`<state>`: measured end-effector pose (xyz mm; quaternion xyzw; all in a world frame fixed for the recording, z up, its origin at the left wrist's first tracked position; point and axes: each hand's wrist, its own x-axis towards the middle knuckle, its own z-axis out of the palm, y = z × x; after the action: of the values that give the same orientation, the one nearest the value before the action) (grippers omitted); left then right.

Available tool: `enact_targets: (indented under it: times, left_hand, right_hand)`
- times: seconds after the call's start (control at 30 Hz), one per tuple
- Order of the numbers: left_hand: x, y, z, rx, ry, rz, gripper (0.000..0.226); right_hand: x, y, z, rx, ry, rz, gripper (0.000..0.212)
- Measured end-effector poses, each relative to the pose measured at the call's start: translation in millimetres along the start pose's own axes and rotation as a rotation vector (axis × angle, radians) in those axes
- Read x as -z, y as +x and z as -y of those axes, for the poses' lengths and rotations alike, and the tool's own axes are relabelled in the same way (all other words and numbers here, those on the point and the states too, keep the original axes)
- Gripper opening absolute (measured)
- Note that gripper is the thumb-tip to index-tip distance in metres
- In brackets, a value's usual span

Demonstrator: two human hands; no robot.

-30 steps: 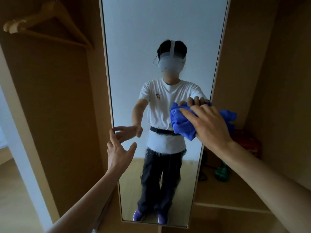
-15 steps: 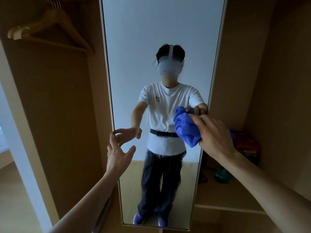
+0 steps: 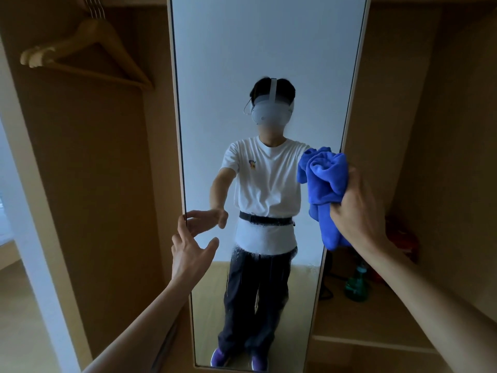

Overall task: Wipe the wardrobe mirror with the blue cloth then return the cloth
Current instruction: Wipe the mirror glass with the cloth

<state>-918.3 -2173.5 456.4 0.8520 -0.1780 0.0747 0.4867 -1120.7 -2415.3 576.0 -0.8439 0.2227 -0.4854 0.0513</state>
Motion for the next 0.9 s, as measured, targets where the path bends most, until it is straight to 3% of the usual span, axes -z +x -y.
enact_targets:
  times: [0.47,0.67,0.9]
  left_hand:
    - [-0.4,4.5,8.6,-0.079,0.004,-0.037,0.09]
    - [5.1,8.9,19.2,-0.116,-0.03,0.005,0.078]
    - [8.5,18.6,31.7,-0.096,-0.064,0.074,0.068]
  right_hand:
    - [-34.2,-12.3,30.5,-0.055,-0.076,-0.059,0.065]
    - [-63.8,-19.1,75.2,0.072,-0.123,-0.074,0.062]
    - [-97.7,-23.9,126.2,0.197,-0.169,-0.098,0.077]
